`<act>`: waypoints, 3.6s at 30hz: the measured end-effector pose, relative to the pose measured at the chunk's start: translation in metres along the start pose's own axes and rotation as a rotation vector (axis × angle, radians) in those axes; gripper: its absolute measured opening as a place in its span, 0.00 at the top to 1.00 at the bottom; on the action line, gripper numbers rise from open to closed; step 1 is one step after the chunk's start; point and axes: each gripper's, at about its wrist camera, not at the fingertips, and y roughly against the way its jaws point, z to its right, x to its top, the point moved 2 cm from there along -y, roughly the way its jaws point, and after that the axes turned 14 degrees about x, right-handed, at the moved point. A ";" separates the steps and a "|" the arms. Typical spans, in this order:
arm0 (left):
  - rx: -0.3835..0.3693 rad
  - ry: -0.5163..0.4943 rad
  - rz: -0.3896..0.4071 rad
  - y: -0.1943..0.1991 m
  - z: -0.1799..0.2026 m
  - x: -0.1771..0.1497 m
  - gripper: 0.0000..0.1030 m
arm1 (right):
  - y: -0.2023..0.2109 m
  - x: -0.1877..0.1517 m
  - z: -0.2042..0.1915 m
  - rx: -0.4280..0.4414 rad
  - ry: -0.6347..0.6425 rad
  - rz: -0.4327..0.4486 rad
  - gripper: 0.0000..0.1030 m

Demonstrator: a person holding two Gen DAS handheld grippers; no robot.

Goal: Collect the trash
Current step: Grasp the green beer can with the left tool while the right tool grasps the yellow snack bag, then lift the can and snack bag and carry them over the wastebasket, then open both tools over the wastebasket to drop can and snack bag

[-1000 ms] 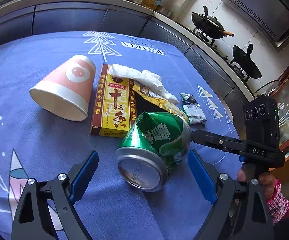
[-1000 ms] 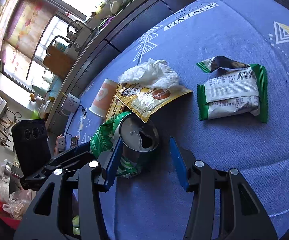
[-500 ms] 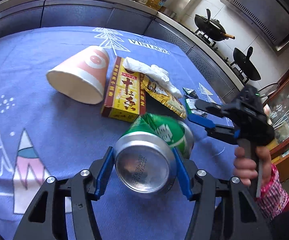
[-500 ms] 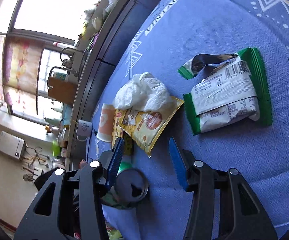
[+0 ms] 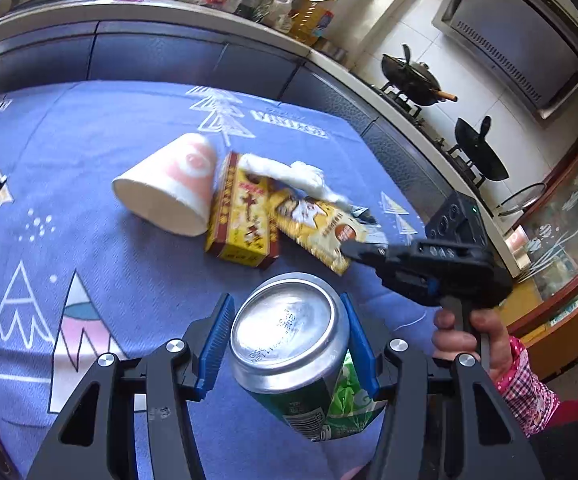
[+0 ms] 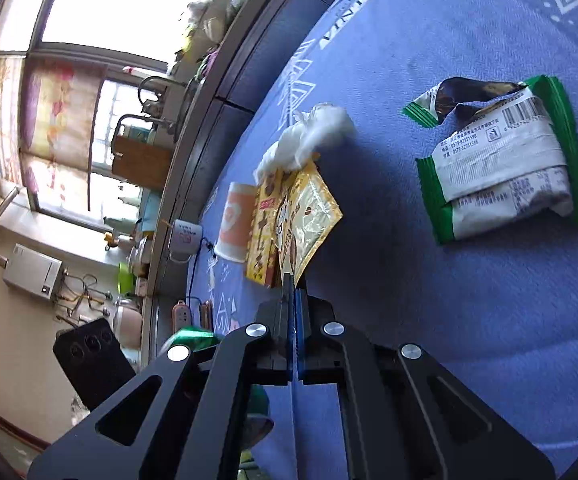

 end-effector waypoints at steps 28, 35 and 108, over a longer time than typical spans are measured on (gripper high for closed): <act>-0.105 -0.282 -0.041 -0.053 0.168 0.042 0.48 | 0.180 -0.062 -0.002 -0.326 0.290 0.338 0.99; -0.157 -0.363 -0.085 -0.085 0.223 0.063 0.84 | 0.235 -0.051 0.009 -0.356 0.263 0.465 0.99; -0.104 -0.458 -0.221 -0.296 0.437 0.137 0.59 | 0.342 0.066 0.103 -0.596 0.177 0.664 0.49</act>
